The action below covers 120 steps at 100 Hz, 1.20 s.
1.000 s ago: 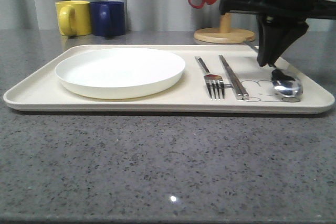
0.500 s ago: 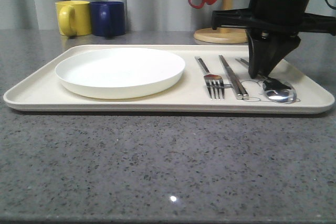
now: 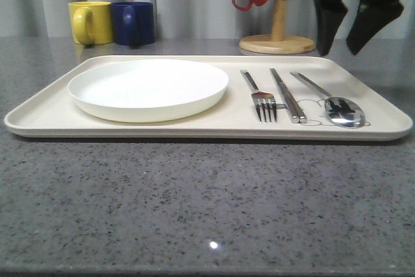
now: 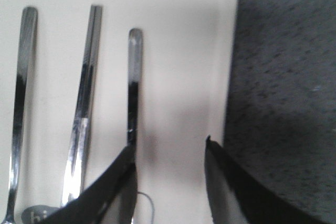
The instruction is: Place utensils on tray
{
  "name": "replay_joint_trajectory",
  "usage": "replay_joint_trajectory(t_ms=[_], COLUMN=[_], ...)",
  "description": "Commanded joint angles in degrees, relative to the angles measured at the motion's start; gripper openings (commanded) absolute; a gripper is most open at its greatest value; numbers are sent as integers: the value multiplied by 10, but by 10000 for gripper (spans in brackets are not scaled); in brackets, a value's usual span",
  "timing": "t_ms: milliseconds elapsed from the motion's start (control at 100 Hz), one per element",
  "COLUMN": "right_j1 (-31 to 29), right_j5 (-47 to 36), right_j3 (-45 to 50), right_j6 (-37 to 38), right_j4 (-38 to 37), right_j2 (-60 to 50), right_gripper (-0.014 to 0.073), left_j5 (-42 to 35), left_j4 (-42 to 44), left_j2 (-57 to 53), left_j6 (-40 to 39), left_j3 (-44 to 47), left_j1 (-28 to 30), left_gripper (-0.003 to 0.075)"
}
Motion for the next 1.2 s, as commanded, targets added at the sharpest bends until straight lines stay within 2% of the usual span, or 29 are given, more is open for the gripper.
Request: replay_joint_trajectory(t_ms=[0,180,430,860,910,980,1130,1150,1190], right_j1=[-17,-59,-111,-115,-115,-115,-115,-115,-115], right_j5=[-20,-23,-84,-201,-212,-222,-230,-230,-228], right_j3=[-11,21,170,423,446,470,498,499,500], right_j6=[-7,-35,-37,-37,-37,-37,-37,-37,-37], right_j4=[-40,-41,-41,-46,-49,-54,-60,-60,-60], right_j2=[-61,-135,-279,-570,-605,-643,-692,-695,-699], right_gripper=[327,327,318,310,279,192,-63,-84,-74], left_j5=[-43,-43,-43,-43,-43,-43,-43,-43,-43], left_j4=[-2,-2,-2,-2,-2,-2,-2,-2,-2], left_j2=[3,3,3,3,3,3,3,3,3], left_j6=[-5,-5,-5,-5,-5,-5,-5,-5,-5], left_j3=[-16,-16,-16,-16,-16,-16,-16,-16,-16], left_j1=[-5,-5,-5,-5,-5,-5,-5,-5,-5], left_gripper=[-18,-18,-18,-18,-18,-18,-18,-18,-18])
